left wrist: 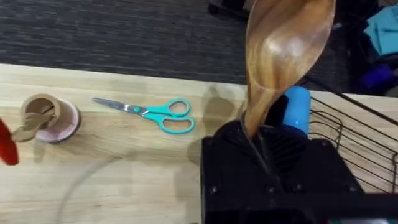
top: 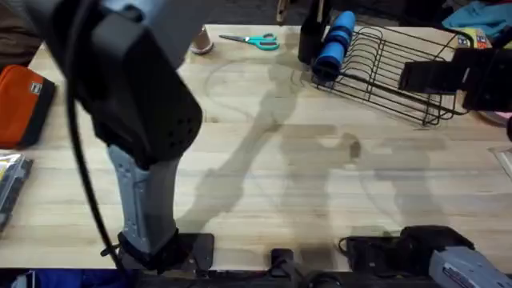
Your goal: Pick up the spoon on the table one by one and put them onto the rack
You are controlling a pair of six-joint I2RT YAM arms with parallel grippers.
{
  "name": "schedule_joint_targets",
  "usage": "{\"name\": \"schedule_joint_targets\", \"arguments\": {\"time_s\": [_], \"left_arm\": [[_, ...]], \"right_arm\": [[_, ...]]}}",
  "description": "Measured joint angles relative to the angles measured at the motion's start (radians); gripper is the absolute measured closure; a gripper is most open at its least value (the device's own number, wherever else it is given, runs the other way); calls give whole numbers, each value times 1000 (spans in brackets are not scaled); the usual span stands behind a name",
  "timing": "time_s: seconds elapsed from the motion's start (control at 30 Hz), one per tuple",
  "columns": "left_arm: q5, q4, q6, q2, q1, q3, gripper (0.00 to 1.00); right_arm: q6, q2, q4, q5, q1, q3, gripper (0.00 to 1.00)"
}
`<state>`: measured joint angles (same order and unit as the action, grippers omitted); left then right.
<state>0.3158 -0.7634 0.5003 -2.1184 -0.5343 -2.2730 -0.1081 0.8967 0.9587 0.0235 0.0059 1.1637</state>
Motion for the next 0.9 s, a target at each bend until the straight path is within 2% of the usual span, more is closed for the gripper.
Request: {"name": "schedule_joint_targets", "arguments": {"time_s": [0.2, 0.23, 0.47, 0.8, 0.9], "left_arm": [[-10, -22, 0, 42, 3, 6, 955], [-19, -16, 0, 70, 9, 58, 955], [-32, 12, 0, 153, 41, 238, 955], [-33, 87, -18, 303, 54, 451, 955], [-33, 118, -23, 326, 54, 476, 955]], "right_arm": [[4, 0, 0, 0, 0, 0, 9], [4, 0, 0, 0, 0, 0, 9], [4, 0, 0, 0, 0, 0, 9], [4, 0, 0, 0, 0, 0, 9], [4, 0, 0, 0, 0, 0, 9]]}}
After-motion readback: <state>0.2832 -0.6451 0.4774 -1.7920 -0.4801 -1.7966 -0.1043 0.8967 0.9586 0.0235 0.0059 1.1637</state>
